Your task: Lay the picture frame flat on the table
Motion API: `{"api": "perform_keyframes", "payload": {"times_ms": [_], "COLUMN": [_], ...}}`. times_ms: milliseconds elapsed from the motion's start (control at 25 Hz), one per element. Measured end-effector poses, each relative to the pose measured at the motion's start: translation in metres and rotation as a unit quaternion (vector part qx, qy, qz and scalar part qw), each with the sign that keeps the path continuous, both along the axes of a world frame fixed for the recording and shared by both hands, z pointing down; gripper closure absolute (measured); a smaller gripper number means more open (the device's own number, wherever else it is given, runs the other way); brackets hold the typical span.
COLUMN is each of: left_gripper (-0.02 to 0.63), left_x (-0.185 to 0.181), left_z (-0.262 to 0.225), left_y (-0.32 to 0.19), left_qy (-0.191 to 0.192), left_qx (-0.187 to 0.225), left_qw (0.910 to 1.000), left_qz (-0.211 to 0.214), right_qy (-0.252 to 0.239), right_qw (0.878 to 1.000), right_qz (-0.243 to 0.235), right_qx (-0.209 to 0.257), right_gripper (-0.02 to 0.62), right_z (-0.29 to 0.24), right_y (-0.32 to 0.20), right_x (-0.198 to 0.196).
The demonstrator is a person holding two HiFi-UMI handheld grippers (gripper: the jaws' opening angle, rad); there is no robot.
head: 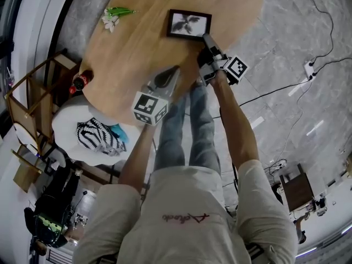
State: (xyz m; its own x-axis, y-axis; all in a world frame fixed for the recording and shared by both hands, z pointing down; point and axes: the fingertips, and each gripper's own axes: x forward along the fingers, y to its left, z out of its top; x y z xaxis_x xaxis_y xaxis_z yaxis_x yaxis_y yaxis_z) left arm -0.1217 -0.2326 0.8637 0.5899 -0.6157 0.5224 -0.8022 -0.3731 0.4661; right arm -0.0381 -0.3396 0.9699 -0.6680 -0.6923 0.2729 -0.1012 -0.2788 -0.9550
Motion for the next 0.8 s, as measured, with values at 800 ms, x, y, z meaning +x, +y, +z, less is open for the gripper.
{"api": "perform_keyframes", "payload": {"times_ms": [800], "left_gripper": [0.606], "left_x": [-0.014], "left_z": [-0.006], "left_y": [0.014], "left_qy": [0.007], "left_qx": [0.007], "left_qw": [0.9999], "left_qz": [-0.008], "right_qy": [0.271], "right_qw": [0.923], "right_qz": [-0.255], "right_qx": [0.096], "right_gripper": [0.241], "right_z": [0.004], "right_y": [0.027], "right_x": [-0.045]}}
